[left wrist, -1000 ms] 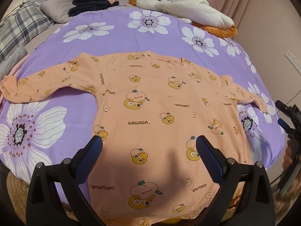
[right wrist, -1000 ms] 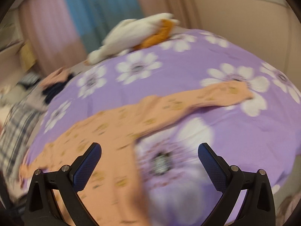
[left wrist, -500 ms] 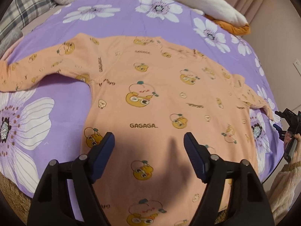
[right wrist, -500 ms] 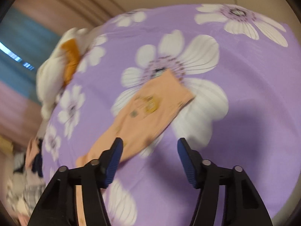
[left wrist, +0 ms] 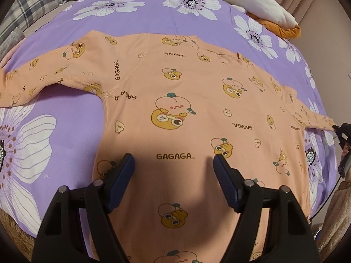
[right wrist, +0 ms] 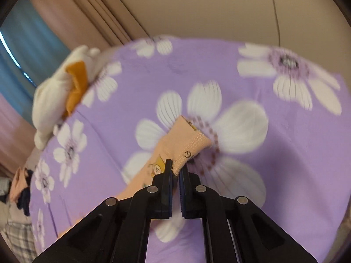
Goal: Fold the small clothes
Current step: 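Reach to the sleeve cuff and close the right tool on it, then carry the held sleeve across the sleeper body with the right tool, release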
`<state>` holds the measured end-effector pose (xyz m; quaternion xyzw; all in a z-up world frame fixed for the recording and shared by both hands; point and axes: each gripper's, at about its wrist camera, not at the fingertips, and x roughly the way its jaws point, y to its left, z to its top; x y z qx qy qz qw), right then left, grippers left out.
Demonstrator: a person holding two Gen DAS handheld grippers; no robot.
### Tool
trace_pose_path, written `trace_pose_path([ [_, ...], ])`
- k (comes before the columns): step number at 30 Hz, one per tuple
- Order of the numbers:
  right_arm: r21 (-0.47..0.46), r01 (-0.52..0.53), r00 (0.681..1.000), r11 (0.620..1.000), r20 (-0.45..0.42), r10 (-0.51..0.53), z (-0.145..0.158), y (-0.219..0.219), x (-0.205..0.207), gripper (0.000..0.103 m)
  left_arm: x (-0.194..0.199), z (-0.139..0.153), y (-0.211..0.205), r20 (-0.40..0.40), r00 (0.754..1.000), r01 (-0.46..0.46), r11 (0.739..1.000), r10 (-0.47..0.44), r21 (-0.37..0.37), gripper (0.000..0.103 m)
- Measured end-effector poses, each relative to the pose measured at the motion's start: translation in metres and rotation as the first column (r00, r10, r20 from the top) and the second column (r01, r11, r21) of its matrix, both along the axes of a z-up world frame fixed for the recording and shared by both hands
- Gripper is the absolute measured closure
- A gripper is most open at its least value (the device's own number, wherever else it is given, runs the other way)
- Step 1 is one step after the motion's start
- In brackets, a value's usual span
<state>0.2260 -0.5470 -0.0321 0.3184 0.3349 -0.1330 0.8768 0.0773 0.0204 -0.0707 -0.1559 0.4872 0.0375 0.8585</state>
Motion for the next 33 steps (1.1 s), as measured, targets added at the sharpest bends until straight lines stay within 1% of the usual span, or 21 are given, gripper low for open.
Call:
trace_pose_path([
  [2, -0.041, 0.006, 1.000, 0.999, -0.020, -0.007, -0.001, 0.000, 0.003, 0.097, -0.001, 0.001, 0.003, 0.004, 1.000, -0.003, 1.000, 0.003, -0.018, 0.030],
  [3, -0.046, 0.005, 0.999, 0.999, -0.035, -0.007, -0.004, 0.000, 0.005, 0.097, 0.000, 0.002, 0.003, 0.005, 1.000, -0.004, 1.000, 0.004, -0.029, 0.030],
  [4, -0.042, 0.004, 0.999, 0.999, -0.034, -0.006, -0.005, 0.002, 0.005, 0.097, 0.000, 0.003, 0.004, 0.006, 1.000, -0.003, 0.999, 0.004, -0.038, 0.030],
  [6, -0.043, -0.002, 1.000, 0.999, -0.004, 0.002, 0.002, 0.008, 0.003, 0.097, -0.002, 0.006, 0.008, 0.006, 1.000, -0.008, 0.998, 0.008, -0.055, 0.030],
  [8, -0.074, -0.009, 1.000, 0.997, 0.026, 0.011, 0.017, 0.019, 0.005, 0.097, -0.003, 0.011, 0.011, 0.016, 1.000, -0.022, 0.998, 0.023, -0.056, 0.030],
  [9, -0.095, -0.022, 0.999, 0.995, 0.037, 0.026, 0.028, 0.028, 0.006, 0.097, -0.004, 0.015, 0.014, 0.024, 0.999, -0.042, 0.998, 0.043, -0.039, 0.030],
  [11, -0.147, -0.074, 0.995, 0.986, 0.059, 0.083, 0.053, 0.047, 0.008, 0.097, -0.005, 0.022, 0.021, 0.047, 0.996, -0.077, 0.997, 0.078, -0.011, 0.030],
  [12, -0.178, -0.110, 0.989, 0.978, 0.078, 0.125, 0.069, 0.061, 0.009, 0.097, -0.006, 0.027, 0.026, 0.067, 0.994, -0.091, 0.996, 0.092, -0.012, 0.030],
  [14, -0.231, -0.173, 0.972, 0.958, 0.114, 0.203, 0.096, 0.089, 0.008, 0.097, -0.007, 0.034, 0.032, 0.086, 0.991, -0.102, 0.994, 0.105, -0.037, 0.029],
  [16, -0.273, -0.239, 0.946, 0.932, 0.149, 0.286, 0.120, 0.121, 0.005, 0.097, -0.009, 0.040, 0.040, 0.101, 0.988, -0.116, 0.992, 0.121, -0.057, 0.029],
  [18, -0.298, -0.312, 0.911, 0.902, 0.176, 0.373, 0.139, 0.157, 0.004, 0.097, -0.012, 0.044, 0.044, 0.113, 0.985, -0.121, 0.991, 0.127, -0.059, 0.029],
  [19, -0.300, -0.336, 0.899, 0.893, 0.182, 0.399, 0.143, 0.169, 0.002, 0.097, -0.014, 0.045, 0.046, 0.118, 0.985, -0.122, 0.991, 0.128, -0.057, 0.029],
  [20, -0.302, -0.379, 0.875, 0.874, 0.189, 0.445, 0.148, 0.188, 0.002, 0.097, -0.015, 0.046, 0.048, 0.123, 0.984, -0.123, 0.991, 0.130, -0.057, 0.029],
  [22, -0.295, -0.442, 0.841, 0.847, 0.192, 0.506, 0.149, 0.214, 0.000, 0.097, -0.019, 0.049, 0.053, 0.131, 0.982, -0.130, 0.990, 0.136, -0.056, 0.028],
  [24, -0.284, -0.514, 0.797, 0.809, 0.190, 0.573, 0.145, 0.245, -0.002, 0.097, -0.023, 0.050, 0.057, 0.132, 0.981, -0.134, 0.989, 0.140, -0.055, 0.028],
  [25, -0.285, -0.540, 0.780, 0.792, 0.184, 0.598, 0.142, 0.258, -0.003, 0.097, -0.024, 0.050, 0.059, 0.131, 0.981, -0.138, 0.989, 0.144, -0.056, 0.028],
  [26, -0.294, -0.573, 0.757, 0.766, 0.169, 0.631, 0.137, 0.276, -0.005, 0.097, -0.026, 0.051, 0.061, 0.133, 0.980, -0.140, 0.988, 0.147, -0.056, 0.028],
  [29, -0.303, -0.630, 0.717, 0.715, 0.128, 0.685, 0.121, 0.315, -0.009, 0.097, -0.030, 0.052, 0.067, 0.139, 0.979, -0.145, 0.988, 0.152, -0.060, 0.028],
  [31, -0.292, -0.669, 0.691, 0.683, 0.095, 0.717, 0.107, 0.342, -0.010, 0.097, -0.032, 0.052, 0.072, 0.139, 0.977, -0.153, 0.986, 0.161, -0.060, 0.028],
  [33, -0.265, -0.702, 0.669, 0.660, 0.071, 0.740, 0.089, 0.364, -0.014, 0.097, -0.035, 0.051, 0.077, 0.139, 0.975, -0.166, 0.984, 0.173, -0.058, 0.028],
])
